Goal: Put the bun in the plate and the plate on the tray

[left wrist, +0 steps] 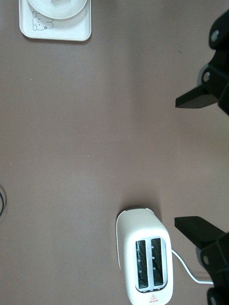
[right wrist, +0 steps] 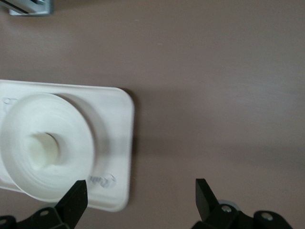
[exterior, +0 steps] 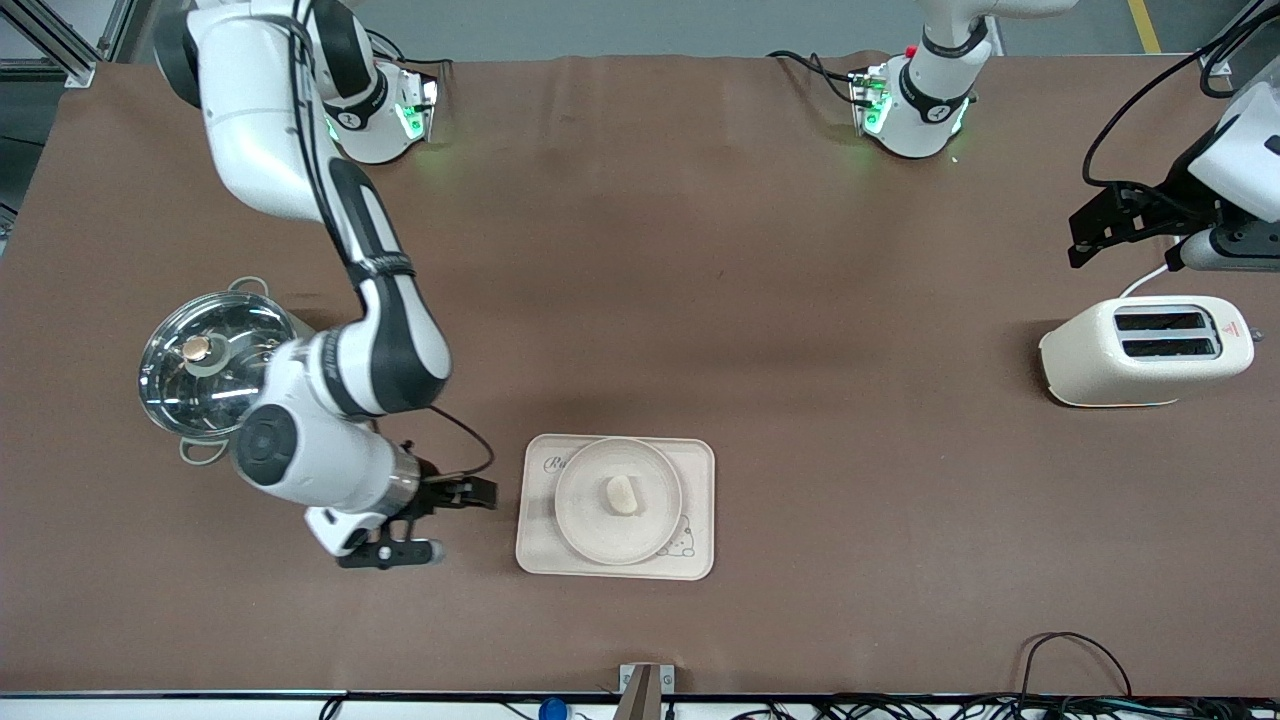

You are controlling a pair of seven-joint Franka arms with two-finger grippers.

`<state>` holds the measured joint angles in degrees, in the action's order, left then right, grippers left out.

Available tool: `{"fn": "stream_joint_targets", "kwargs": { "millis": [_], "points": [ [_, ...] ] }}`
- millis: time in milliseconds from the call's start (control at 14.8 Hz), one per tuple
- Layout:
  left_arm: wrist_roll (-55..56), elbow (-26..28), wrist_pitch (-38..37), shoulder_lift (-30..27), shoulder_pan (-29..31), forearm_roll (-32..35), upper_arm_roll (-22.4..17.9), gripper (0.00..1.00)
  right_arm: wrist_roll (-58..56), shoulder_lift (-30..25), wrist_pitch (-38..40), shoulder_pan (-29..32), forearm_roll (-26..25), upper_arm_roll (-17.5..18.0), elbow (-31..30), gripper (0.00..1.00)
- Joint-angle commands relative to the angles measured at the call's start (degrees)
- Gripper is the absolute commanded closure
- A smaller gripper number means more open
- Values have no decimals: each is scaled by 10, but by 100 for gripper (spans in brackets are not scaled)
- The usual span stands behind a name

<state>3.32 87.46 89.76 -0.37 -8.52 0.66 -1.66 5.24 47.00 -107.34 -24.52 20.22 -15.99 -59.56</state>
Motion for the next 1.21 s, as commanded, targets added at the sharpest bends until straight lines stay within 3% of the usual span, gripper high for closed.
{"fn": "stream_joint_targets", "kwargs": {
  "millis": [0, 135, 337, 405, 607, 877, 1147],
  "points": [
    [3, -4, -1, 2, 3, -10, -3, 0, -4, -98, 84, -18, -76, -40, -33, 0],
    [0, -6, -2, 2, 4, -9, -4, 0, -23, -172, 135, -8, -95, -42, -62, 0],
    [-5, -7, -3, 3, 4, -7, -4, 0, -49, -305, 143, 32, -95, -35, -181, 0],
    [-7, -7, -3, 2, 4, -7, -4, 0, -63, -361, 140, 53, -97, -22, -239, 0],
    [-8, -7, -3, 2, 4, -7, -5, 0, -111, -462, 153, 151, -161, 54, -318, 0],
    [-9, -6, -5, 2, 5, -7, -5, 0, -116, -545, 200, 182, -174, 59, -358, 0],
    [-9, -6, -5, 2, 5, -7, -5, 0, -116, -570, 224, 193, -177, 61, -362, 0]
  ]
}}
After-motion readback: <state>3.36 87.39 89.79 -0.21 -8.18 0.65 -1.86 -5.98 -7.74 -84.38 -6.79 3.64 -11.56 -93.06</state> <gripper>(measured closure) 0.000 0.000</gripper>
